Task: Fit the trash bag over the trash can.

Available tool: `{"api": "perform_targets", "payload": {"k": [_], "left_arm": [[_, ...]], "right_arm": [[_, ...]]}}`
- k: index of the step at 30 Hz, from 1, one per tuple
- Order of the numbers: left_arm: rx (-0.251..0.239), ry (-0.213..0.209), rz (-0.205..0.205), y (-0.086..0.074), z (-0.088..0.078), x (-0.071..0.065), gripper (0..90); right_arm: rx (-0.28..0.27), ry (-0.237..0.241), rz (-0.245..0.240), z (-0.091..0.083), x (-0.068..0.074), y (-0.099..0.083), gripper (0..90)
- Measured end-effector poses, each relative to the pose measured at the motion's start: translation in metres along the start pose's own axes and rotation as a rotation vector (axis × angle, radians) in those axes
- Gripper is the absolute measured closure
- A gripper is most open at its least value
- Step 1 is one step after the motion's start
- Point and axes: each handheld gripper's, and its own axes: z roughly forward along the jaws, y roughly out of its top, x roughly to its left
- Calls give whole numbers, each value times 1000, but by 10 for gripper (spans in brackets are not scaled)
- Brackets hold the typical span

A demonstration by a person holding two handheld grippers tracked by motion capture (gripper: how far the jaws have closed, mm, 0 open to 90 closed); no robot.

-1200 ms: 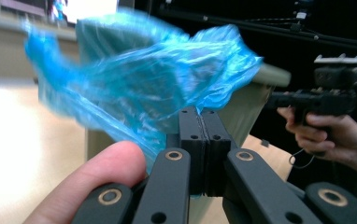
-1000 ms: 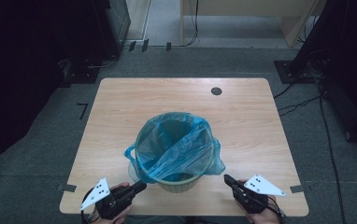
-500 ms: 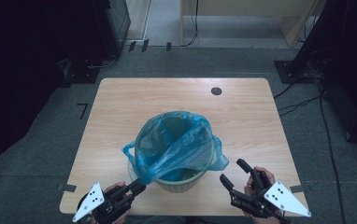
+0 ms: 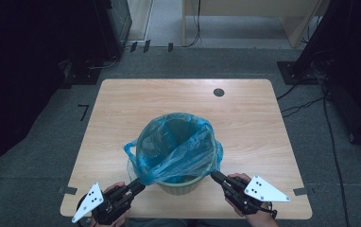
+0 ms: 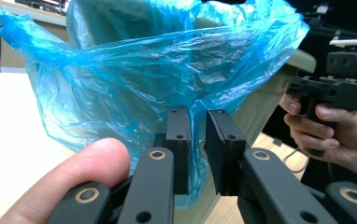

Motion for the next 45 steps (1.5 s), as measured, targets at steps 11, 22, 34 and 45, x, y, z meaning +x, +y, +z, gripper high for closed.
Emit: {"api": "perform_targets", "payload": {"k": [11, 22, 34, 45], "left_arm": [[143, 58, 67, -10, 10, -4, 826], [455, 268, -130, -32, 33, 25, 858], [357, 99, 30, -19, -7, 25, 232], [-151, 235, -33, 27, -30, 13, 489]], "right_arm": [[306, -140, -75, 11, -11, -34, 900], [520, -234, -2, 20, -31, -57, 900], [237, 63, -25, -23, -41, -39, 433], [-84, -200, 83, -26, -39, 9, 852]]}}
